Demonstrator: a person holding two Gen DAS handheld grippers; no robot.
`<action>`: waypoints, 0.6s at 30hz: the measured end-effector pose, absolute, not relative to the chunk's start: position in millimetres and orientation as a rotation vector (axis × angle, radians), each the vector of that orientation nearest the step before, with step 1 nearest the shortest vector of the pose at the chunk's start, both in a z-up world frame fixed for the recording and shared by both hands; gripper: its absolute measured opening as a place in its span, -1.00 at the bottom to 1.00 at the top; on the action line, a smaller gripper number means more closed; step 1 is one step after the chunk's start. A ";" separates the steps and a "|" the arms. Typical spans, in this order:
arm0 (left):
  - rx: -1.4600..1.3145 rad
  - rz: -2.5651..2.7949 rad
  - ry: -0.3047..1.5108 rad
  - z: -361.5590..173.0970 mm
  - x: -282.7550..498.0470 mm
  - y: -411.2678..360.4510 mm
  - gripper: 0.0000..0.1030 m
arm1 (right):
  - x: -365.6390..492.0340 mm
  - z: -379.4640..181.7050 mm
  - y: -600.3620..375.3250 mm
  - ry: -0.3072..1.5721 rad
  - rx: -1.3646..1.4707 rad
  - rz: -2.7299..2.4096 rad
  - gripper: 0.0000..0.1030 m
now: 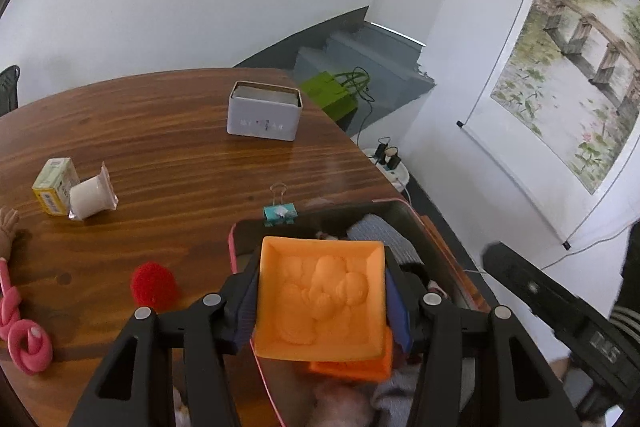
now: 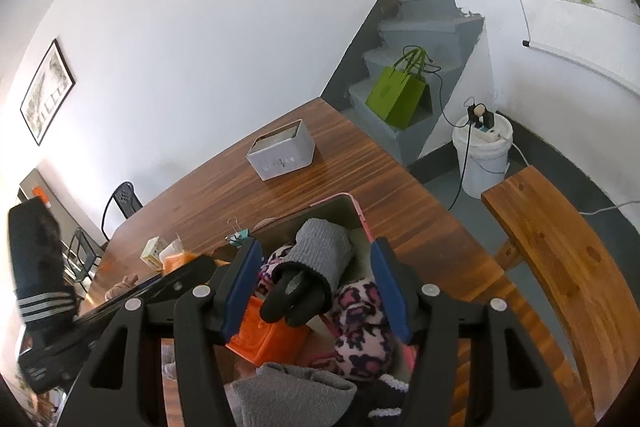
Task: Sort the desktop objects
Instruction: 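Open both tools to drop the sock and block into the pink box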
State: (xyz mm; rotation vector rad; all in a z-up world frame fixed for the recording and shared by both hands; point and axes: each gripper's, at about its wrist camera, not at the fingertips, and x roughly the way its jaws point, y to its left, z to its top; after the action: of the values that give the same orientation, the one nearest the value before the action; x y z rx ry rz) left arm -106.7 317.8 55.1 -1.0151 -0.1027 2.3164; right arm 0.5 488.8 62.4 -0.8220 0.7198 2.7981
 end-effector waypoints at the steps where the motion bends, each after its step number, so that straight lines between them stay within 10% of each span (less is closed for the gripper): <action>1: -1.009 2.326 -0.103 55.1 -108.4 318.3 0.05 | 0.6 62.0 488.4 0.720 -0.825 2.800 0.19; 18: -1.004 2.326 -0.087 52.4 -121.0 315.5 0.11 | -0.9 58.0 480.5 0.675 -0.849 2.809 0.19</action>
State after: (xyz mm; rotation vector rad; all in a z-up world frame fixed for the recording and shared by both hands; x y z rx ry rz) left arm -121.0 315.5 52.4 -1.0039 -0.0870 2.3256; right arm -0.9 480.5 58.0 -0.8490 0.6749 2.8090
